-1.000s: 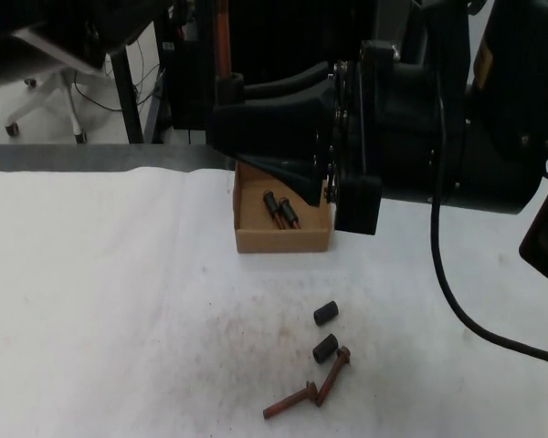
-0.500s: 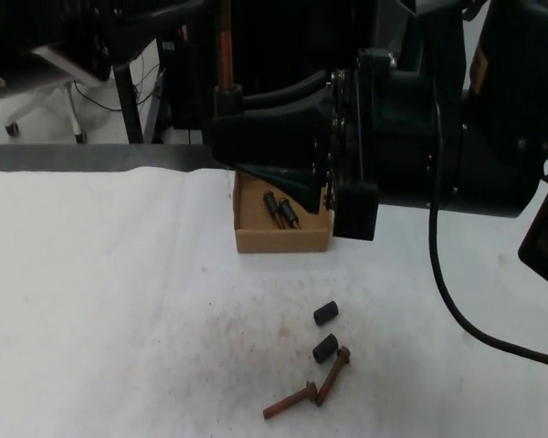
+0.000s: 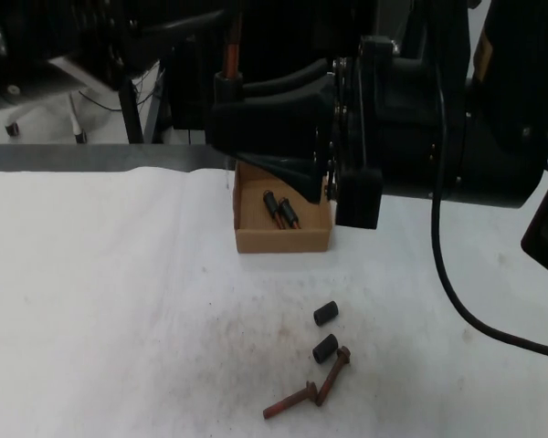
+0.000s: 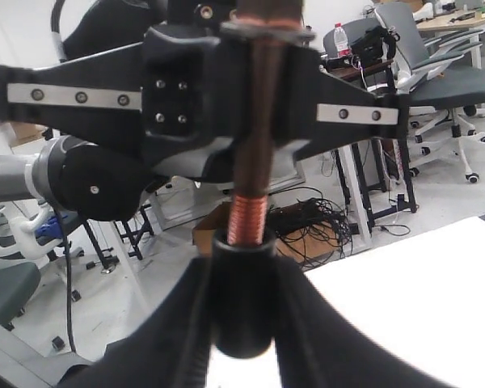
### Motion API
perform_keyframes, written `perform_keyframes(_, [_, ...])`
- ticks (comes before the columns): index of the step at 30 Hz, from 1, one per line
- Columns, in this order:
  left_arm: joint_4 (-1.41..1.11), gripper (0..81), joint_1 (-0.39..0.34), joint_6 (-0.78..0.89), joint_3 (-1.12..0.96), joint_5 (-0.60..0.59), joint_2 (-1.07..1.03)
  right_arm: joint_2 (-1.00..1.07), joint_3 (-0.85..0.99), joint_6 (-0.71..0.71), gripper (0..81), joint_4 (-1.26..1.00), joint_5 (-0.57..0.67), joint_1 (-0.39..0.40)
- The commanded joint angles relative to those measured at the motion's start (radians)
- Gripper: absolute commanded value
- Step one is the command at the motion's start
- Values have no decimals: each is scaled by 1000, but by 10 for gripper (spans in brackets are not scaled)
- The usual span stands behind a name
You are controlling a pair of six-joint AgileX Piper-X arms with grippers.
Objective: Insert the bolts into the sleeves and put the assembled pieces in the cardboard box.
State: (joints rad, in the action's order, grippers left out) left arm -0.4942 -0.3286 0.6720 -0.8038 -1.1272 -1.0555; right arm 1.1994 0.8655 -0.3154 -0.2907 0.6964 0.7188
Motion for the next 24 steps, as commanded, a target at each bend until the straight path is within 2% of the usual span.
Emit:
perform_keyframes(1, [-10,110,-12,0,-2,-57,2,-6,23,-6,8,12,-10,-13])
perform_keyframes(6, [-10,365,-12,40,-2,-64,2,-6,24,-6,8,24,-8,-21])
perform_keyframes(9, [-10,446,-12,47,-2,-64,2,-6,24,-6,8,24,-8,-21])
perform_keyframes(19, [-10,450,-9,34,-2,-64,2,-6,24,-6,8,24,-8,-21])
perform_keyframes(24, [47,450,35,4,-2,-63,2,-6,24,-6,8,24,-8,-21])
